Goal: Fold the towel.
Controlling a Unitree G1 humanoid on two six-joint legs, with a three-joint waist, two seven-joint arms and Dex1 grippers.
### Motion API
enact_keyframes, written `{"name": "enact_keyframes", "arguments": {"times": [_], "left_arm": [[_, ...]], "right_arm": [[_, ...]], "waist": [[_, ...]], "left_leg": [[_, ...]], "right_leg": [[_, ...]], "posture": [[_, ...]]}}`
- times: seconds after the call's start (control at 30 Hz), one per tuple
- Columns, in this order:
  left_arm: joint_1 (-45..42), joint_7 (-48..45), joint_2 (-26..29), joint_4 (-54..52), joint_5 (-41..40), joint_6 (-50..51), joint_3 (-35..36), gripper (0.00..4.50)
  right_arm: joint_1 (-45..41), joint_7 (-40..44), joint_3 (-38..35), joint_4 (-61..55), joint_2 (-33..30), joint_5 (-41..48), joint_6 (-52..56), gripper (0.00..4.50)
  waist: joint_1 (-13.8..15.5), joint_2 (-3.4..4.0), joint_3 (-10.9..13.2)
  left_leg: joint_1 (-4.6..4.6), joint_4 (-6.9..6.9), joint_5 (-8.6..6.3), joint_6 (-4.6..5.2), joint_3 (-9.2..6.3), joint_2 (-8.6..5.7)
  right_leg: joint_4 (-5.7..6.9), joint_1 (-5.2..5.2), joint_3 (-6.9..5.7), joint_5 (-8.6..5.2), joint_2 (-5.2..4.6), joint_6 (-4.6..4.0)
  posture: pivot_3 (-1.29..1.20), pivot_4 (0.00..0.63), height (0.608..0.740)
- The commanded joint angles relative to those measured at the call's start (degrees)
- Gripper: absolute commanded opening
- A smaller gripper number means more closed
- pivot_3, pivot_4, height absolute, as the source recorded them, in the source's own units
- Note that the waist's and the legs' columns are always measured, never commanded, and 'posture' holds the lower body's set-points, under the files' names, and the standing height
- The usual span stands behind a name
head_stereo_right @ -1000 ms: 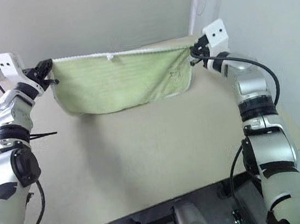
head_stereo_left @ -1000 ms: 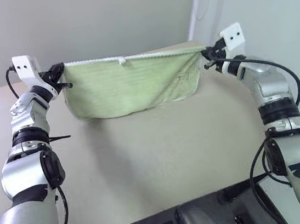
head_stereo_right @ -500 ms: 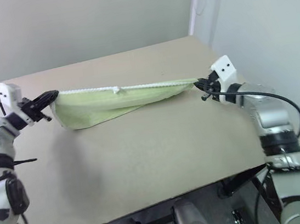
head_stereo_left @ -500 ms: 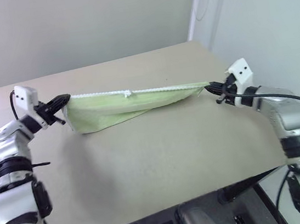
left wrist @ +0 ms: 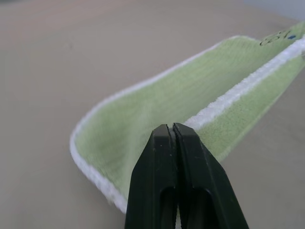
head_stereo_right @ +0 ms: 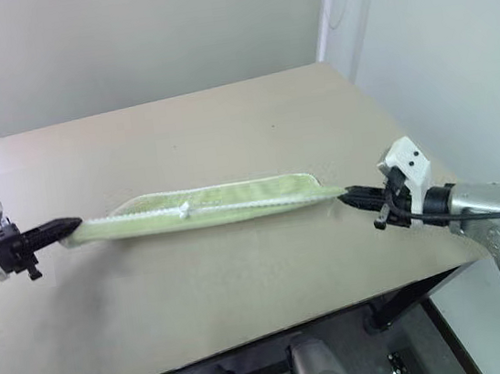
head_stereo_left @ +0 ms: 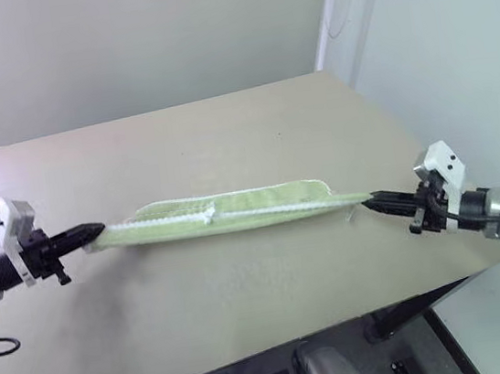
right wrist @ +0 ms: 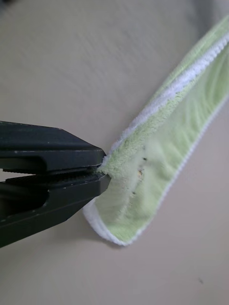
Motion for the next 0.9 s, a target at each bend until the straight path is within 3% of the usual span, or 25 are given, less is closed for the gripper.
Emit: {"name": "enact_keyframes", "arguments": {"times": [0.03, 0.23, 0.4, 0.63, 0.83, 0.9], "left_arm": [[3.90, 0.47, 2.08, -1.55, 1.00, -2.19, 3.19, 0.00], [9.32, 0.01, 3.55, -2.92, 0.07, -1.09, 5.13, 0.00], [8.70, -0.83, 4.95, -0.86, 0.85, -1.55, 3.80, 0.00], [-0.41, -0.25, 4.43, 6.56, 2.97, -2.70, -1.58, 0.00], [-2.41, -0.48, 4.44, 8.94, 3.35, -3.62, -2.99, 0.00], [-12.55, 4.12, -0.10, 18.84, 5.78, -5.82, -6.12, 0.00]], "right_arm": [[5.13, 1.35, -4.22, -5.64, -2.15, 2.90, 2.43, 0.03], [17.33, 4.16, -6.83, -13.87, -3.98, 5.25, 3.51, 0.03], [22.95, 6.13, -3.20, -11.87, -7.66, -2.93, -3.63, 0.03], [14.74, 4.64, 3.57, -2.80, -7.19, -8.89, -11.35, 0.03], [13.31, 4.81, 5.01, -1.07, -7.31, -9.48, -12.74, 0.03], [3.80, 1.21, 9.08, 6.81, -3.05, -10.41, -12.30, 0.03]], "waist": [[0.00, 0.00, 0.00], [0.01, -0.10, -0.02], [-0.01, -0.13, -0.03], [-0.20, -0.24, 0.02], [0.01, -0.22, 0.03], [0.12, -0.29, -0.01]], "left_leg": [[0.00, 0.00, 0.00, 0.00, 0.00, 0.01], [-0.02, 0.00, -0.01, -0.02, 0.05, 0.03], [0.02, -0.01, -0.02, -0.04, 0.14, 0.05], [0.06, -0.01, -0.03, -0.07, 0.24, 0.11], [-0.07, -0.26, -0.05, -0.03, 0.26, 0.10], [-0.06, -0.26, -0.08, 0.03, 0.25, 0.12]], "right_leg": [[0.00, 0.00, 0.00, -0.01, 0.00, -0.01], [-0.06, -0.06, 0.00, -0.02, -0.03, -0.01], [-0.14, -0.06, -0.01, -0.02, -0.09, -0.02], [-0.24, -0.08, -0.12, -0.02, -0.14, -0.02], [-0.15, -0.30, -0.12, -0.07, -0.10, -0.11], [-0.14, -0.27, -0.13, -0.11, -0.08, -0.15]], "posture": [[0.00, 0.000, 0.740], [0.00, 0.000, 0.740], [0.00, 0.000, 0.740], [0.00, 0.000, 0.740], [0.00, 0.000, 0.740], [0.00, 0.000, 0.740]]}}
